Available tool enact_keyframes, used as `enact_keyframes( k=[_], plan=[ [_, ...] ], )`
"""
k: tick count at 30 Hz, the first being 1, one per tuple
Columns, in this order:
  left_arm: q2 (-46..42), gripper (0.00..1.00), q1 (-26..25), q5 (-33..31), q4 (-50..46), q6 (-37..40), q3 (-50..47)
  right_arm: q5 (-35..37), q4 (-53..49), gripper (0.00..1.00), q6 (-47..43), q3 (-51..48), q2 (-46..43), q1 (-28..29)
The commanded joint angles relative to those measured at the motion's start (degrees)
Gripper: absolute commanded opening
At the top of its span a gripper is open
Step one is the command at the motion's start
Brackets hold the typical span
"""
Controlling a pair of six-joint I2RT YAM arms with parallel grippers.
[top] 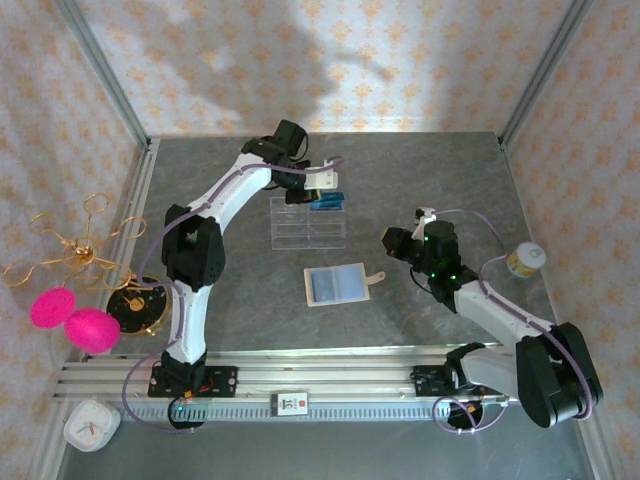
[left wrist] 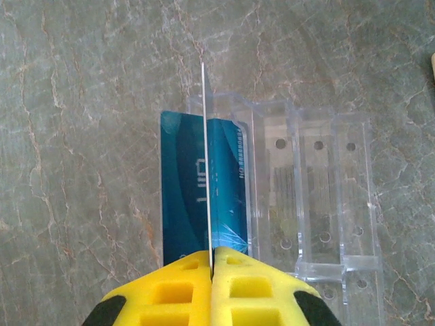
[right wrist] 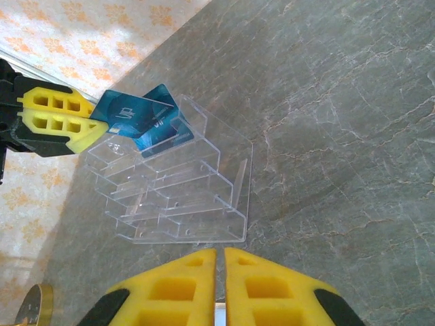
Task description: Take the credit cards out of the card holder
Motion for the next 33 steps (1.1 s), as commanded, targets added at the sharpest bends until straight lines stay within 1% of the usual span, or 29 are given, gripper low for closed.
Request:
enact_keyframes(
  k=[1, 13, 15, 17, 19, 20, 23, 25, 28, 30, 33],
  plan=[
    [0.0, 0.0, 0.0, -2.2, 1.3, -0.4, -1.4, 0.6, 1.8, 0.11, -1.0, 1.5, 0.3, -0.3],
    [-1.0, 0.0, -0.1, -3.1, 4.3, -2.8, -2.6, 0.1, 2.2, 0.11, -0.7, 1.2, 0.3, -0.2],
    [-1.5, 0.12, -0.1, -3.4, 5.4, -3.6, -3.1, 0.0, 2.2, 0.11, -0.7, 1.2, 0.2, -0.2],
    [-2.0, 0.14, -0.1, -3.6, 6.7, -4.9, -3.3, -0.1, 2.3, 0.12, -0.5, 1.1, 0.1, -0.2],
    [-2.6, 0.25, -0.1, -3.4, 7.6, -6.1, -3.0, -0.6, 2.3, 0.15, -0.4, 1.2, 0.0, -0.2],
    [-3.1, 0.28, -0.1, -3.3, 8.9, -7.6, -3.1, -0.9, 2.6, 0.18, -0.3, 1.2, 0.0, -0.2],
    [-5.3, 0.3, 0.1, -1.2, 13.2, -13.9, -2.4, -1.8, 2.8, 0.29, -0.1, 1.3, 0.0, -0.2],
    [-7.3, 0.31, 0.3, 1.9, 16.1, -18.8, -1.3, -3.5, 3.3, 0.36, -0.4, 1.4, 0.2, -0.2],
    [-12.1, 0.34, 0.6, 6.7, 24.5, -28.2, -2.6, -4.5, 3.3, 0.41, -1.0, 1.7, 1.2, 1.1],
    [-17.4, 0.39, 0.6, 7.7, 33.3, -38.5, -6.3, -2.8, 2.2, 0.43, -2.4, 2.6, 2.4, 4.4],
    [-26.0, 0.47, 0.5, 7.4, 48.1, -53.9, -17.3, 3.9, -2.7, 0.45, -7.0, 6.0, 6.6, 12.2]
  ],
)
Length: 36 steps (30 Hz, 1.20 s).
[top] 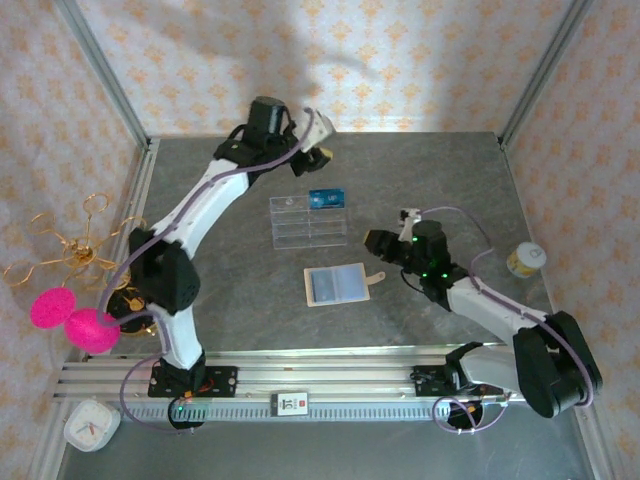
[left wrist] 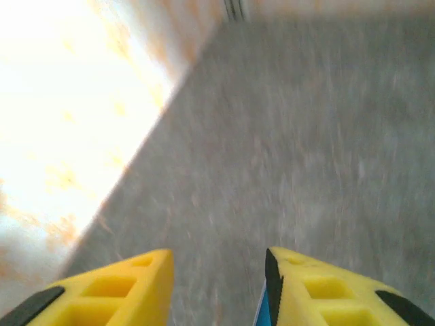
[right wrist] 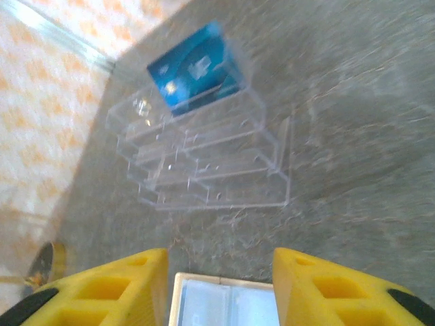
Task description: Take the credit cards out of the card holder
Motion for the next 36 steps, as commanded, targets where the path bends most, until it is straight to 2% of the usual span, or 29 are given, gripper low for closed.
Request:
enact_keyframes(
  k=[1, 5, 6, 7, 9, 13, 17, 19, 21, 23, 24, 27, 30, 32, 36],
  plan=[
    [-10.8, 0.49, 0.3, 3.1, 22.3, -23.0, -10.7, 7.1, -4.6, 0.45, -6.2, 4.9, 4.8, 7.9],
    [-26.0, 0.65, -1.0, 1.9, 45.5, -42.5, -34.0, 14.0, -9.4, 0.46, -10.0, 10.1, 13.8, 16.7],
    [-29.0, 0.72, -1.5, 1.5, 49.3, -45.7, -38.1, 15.0, -10.4, 0.46, -10.6, 11.4, 15.8, 18.3],
    [-32.2, 0.84, -2.1, 1.0, 52.5, -49.1, -42.5, 17.1, -11.7, 0.46, -11.2, 13.0, 17.8, 20.2],
    [-37.5, 0.98, -2.9, 0.4, 57.8, -56.0, -50.4, 22.3, -14.4, 0.46, -12.6, 16.1, 21.1, 23.6],
    [-43.9, 0.99, -4.0, 0.4, 64.6, -64.8, -61.7, 29.0, -18.2, 0.45, -13.8, 19.6, 25.3, 27.4],
    [-48.6, 0.99, -4.4, -0.9, 73.7, -73.6, -73.3, 32.5, -20.4, 0.45, -13.1, 21.4, 29.0, 29.8],
    [-49.1, 0.99, -5.0, -1.4, 75.2, -76.1, -77.0, 34.0, -21.2, 0.44, -12.2, 21.8, 30.5, 30.6],
    [-48.5, 0.87, -5.8, -1.5, 75.2, -76.9, -79.1, 34.6, -21.2, 0.43, -11.1, 21.7, 31.6, 31.2],
    [-47.6, 0.68, -6.6, -2.7, 72.2, -77.4, -80.0, 35.1, -21.4, 0.41, -10.1, 21.5, 32.8, 31.7],
    [-47.2, 0.62, -6.9, -3.4, 70.9, -77.7, -80.2, 35.1, -21.6, 0.39, -9.7, 21.3, 33.3, 32.0],
    [-46.0, 0.56, -8.5, -5.5, 67.2, -77.8, -81.3, 34.7, -20.6, 0.25, -8.0, 20.1, 33.7, 32.5],
    [-46.0, 0.39, -11.0, -9.4, 59.8, -75.6, -81.7, 34.2, -17.9, 0.09, -5.8, 17.8, 31.4, 32.5],
    [-46.0, 0.26, -12.5, -12.7, 54.2, -73.9, -82.0, 34.3, -14.8, 0.05, -3.7, 15.7, 28.7, 32.5],
    [-43.5, 0.12, -15.4, -16.6, 48.8, -72.4, -82.9, 32.2, -5.6, 0.0, 1.0, 10.1, 23.1, 32.6]
  ],
)
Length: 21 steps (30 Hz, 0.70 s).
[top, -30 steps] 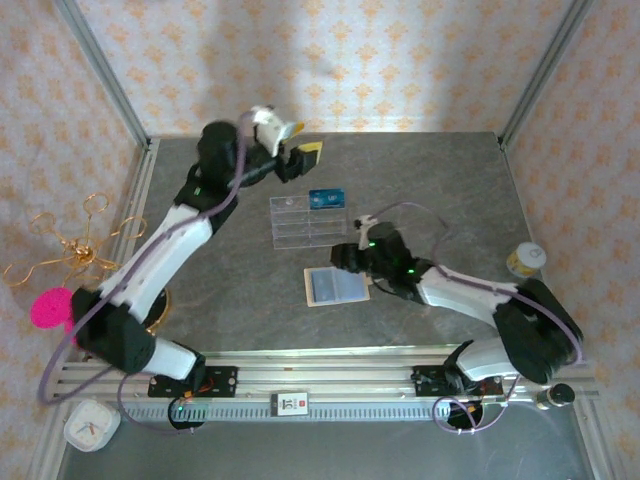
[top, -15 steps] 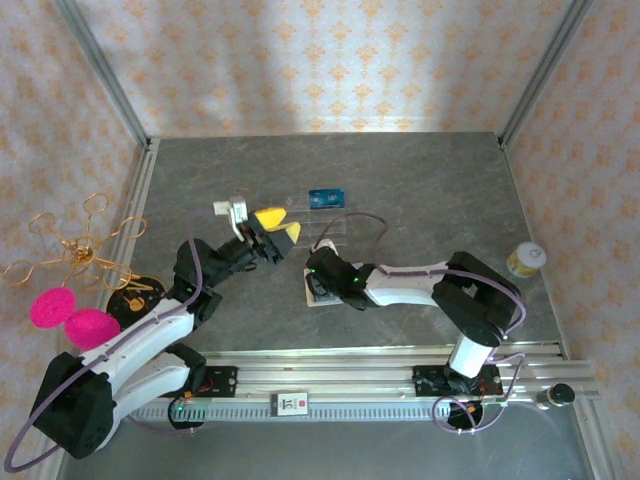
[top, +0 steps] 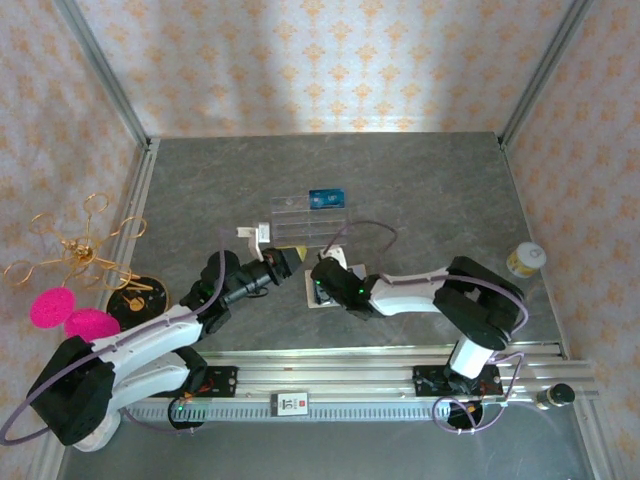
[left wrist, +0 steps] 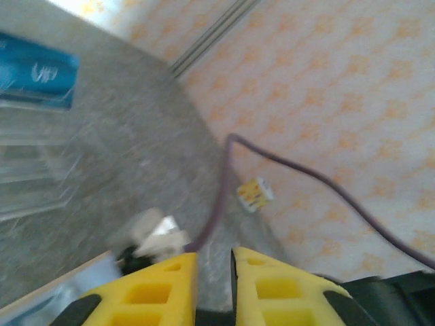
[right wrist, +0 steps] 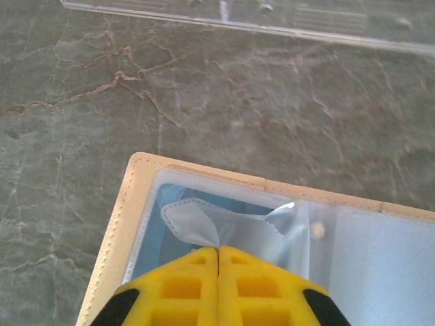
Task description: Take the credit cards out of the card holder
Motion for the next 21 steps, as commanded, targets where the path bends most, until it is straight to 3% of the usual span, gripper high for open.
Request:
enact_keyframes(
  k=[1, 3, 9, 17, 21],
  plan=[
    [2.8, 0.07, -2.2, -5.3, -5.6, 1.7, -1.7, -1.5, 7.2, 0.0, 6.2, -4.5, -5.0, 0.3],
    [5.7, 0.01, -3.7, -6.0, -3.3, 1.0, -2.8, -2.5, 10.5, 0.0, 8.6, -6.6, -6.6, 0.3],
    [17.8, 0.0, -7.6, -5.8, 3.7, -0.8, -2.2, -3.7, 14.6, 0.0, 13.0, -9.6, -7.7, 0.3],
    [27.9, 0.0, -10.7, -8.6, 1.3, -1.3, 1.9, -1.4, 16.6, 0.0, 16.9, -12.9, -10.5, 0.3],
    [29.4, 0.0, -11.7, -7.9, -0.1, -0.1, 4.2, 1.4, 17.2, 0.33, 18.8, -15.6, -15.1, 0.3]
  ],
)
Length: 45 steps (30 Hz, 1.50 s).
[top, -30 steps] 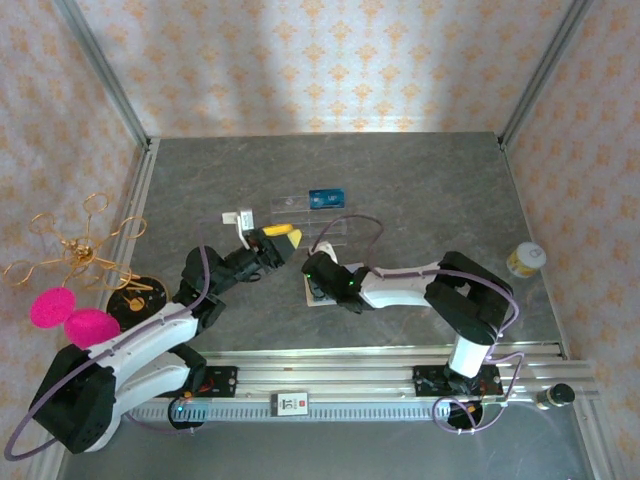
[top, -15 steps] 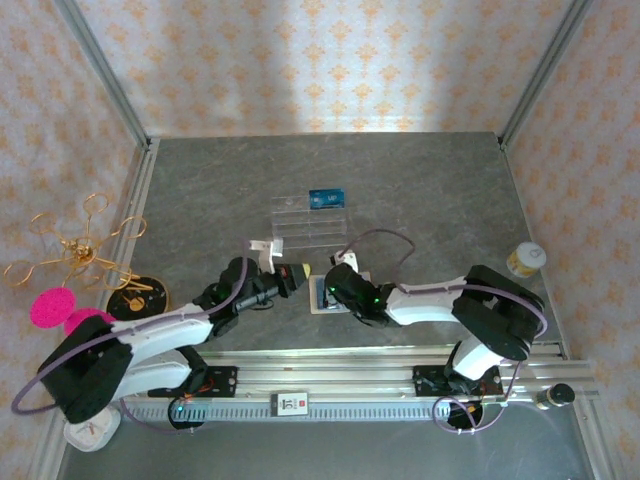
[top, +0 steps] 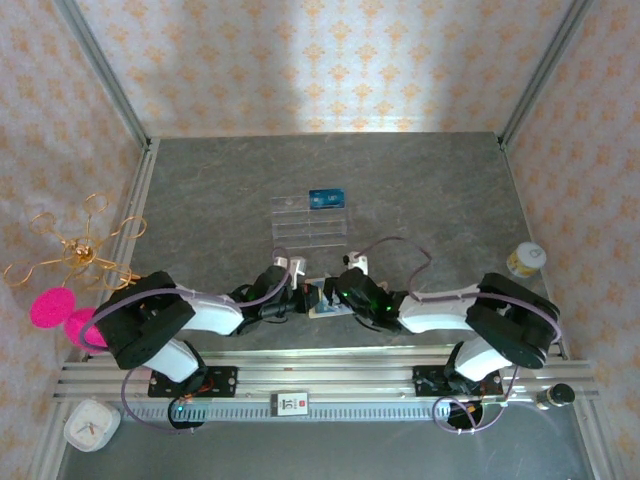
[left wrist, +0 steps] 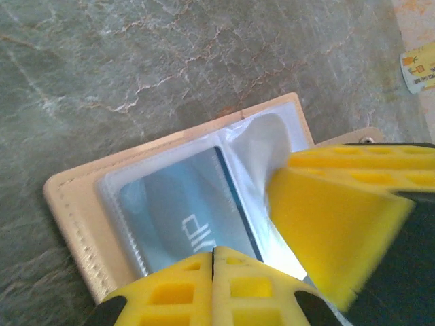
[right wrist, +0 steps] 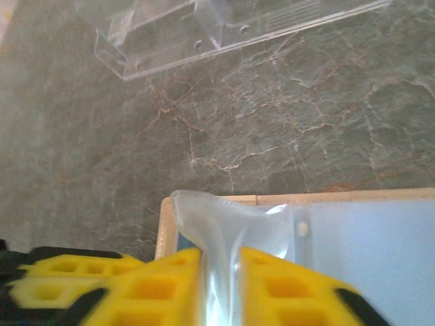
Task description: Take the credit cards out of the card holder
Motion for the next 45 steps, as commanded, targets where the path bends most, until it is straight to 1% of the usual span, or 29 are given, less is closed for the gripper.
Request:
enact_keyframes(
  k=[1, 2, 4, 7, 11, 14, 17, 20, 21, 23, 25, 27, 30, 35, 38, 45],
  plan=[
    [0.8, 0.0, -1.4, -1.3, -0.8, 1.2, 3.6, 5.5, 1.0, 0.39, 2.8, -2.1, -5.6, 0.3],
    [1.0, 0.0, -1.8, -1.1, -1.3, 1.5, 4.3, 6.6, 0.7, 0.42, 2.8, -2.8, -7.6, 0.3],
    [1.8, 0.0, -2.6, -0.4, -2.7, 2.2, 6.3, 9.8, -1.8, 0.45, 2.9, -3.8, -12.1, 0.2],
    [4.3, 0.0, -4.3, 0.9, -4.8, 3.5, 10.0, 13.8, -6.5, 0.45, 2.2, -4.3, -17.5, 0.2],
    [12.0, 0.0, -5.7, 4.5, -7.6, 5.2, 16.2, 15.8, -10.0, 0.45, 2.6, -6.2, -23.3, 0.1],
    [16.6, 0.0, -5.8, 6.7, -6.8, 5.5, 18.5, 16.2, -11.5, 0.44, 3.7, -7.8, -26.8, 0.0],
    [14.7, 0.0, -5.8, 5.7, -4.6, 5.5, 17.4, 16.3, -12.6, 0.44, 4.1, -8.7, -29.3, -0.1],
    [7.7, 0.0, -4.9, 2.3, -2.7, 4.7, 13.2, 15.1, -12.7, 0.44, 2.9, -8.5, -30.5, -0.4],
    [4.9, 0.0, -4.1, 1.1, -2.3, 4.3, 11.1, 13.2, -11.8, 0.42, 1.9, -8.3, -30.3, -0.8],
    [0.2, 0.0, -2.7, -1.2, -2.7, 3.8, 7.4, 7.9, -10.1, 0.35, 0.9, -7.5, -28.7, -2.4],
    [-3.0, 0.0, -1.4, -2.5, -5.2, 4.4, 4.8, -2.3, -6.8, 0.29, -0.9, -6.3, -24.8, -5.3],
    [-4.4, 0.0, -0.8, -3.6, -7.8, 5.4, 3.5, -8.3, -6.1, 0.24, -1.7, -3.8, -19.2, -6.4],
    [-5.3, 0.0, -0.4, -5.6, -9.8, 6.4, 1.4, -12.8, -6.3, 0.22, -2.1, -0.9, -11.6, -6.6],
    [-4.4, 0.0, 0.1, -6.3, -9.1, 7.6, 0.4, -15.9, -5.2, 0.21, -0.9, 0.9, -4.5, -7.3],
    [-3.2, 0.0, 0.2, -7.1, -9.6, 8.2, 0.7, -17.0, -5.7, 0.2, -0.6, 2.0, -1.9, -8.1],
    [0.8, 0.0, 0.2, -6.4, -7.5, 8.2, 1.3, -15.1, -8.6, 0.17, -0.9, 2.9, 0.2, -9.3]
  ],
)
